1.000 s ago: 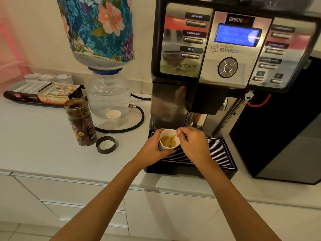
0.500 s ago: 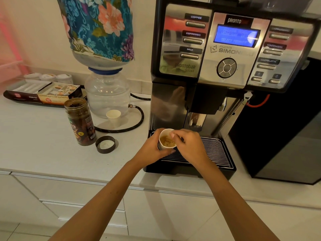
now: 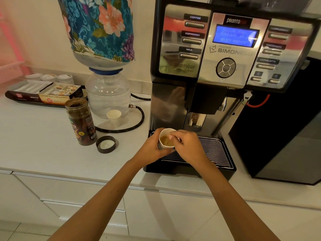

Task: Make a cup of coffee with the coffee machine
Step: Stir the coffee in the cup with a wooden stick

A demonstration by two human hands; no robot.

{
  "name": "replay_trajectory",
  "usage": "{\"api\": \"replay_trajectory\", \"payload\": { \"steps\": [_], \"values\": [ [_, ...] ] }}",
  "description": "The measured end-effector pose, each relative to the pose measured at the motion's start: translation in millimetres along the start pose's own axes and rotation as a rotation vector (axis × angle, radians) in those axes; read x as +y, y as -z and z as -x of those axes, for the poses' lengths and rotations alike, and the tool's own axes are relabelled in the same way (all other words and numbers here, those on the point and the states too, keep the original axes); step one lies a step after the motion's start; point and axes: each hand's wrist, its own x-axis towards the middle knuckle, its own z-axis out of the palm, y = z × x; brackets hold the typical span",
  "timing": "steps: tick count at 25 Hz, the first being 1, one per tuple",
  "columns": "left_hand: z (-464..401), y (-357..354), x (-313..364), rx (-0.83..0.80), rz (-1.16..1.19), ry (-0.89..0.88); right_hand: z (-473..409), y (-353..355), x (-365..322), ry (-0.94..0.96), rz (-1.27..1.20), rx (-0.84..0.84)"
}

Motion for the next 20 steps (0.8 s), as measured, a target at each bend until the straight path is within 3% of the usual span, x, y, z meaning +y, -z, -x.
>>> {"api": "replay_trajectory", "payload": {
  "steps": [6, 11, 20],
  "values": [
    [-2, -2, -3, 0.004, -0.043, 0.014, -1, 7, 8, -0.042, 0.085, 0.153],
    [-4, -2, -5, 0.003, -0.028, 0.024, 4, 0, 6, -0.047, -0.056, 0.08],
    [-13, 3, -8, 0.004, -0.067, 0.109, 17, 14, 19, -0.242, -0.401, 0.377]
  ]
}}
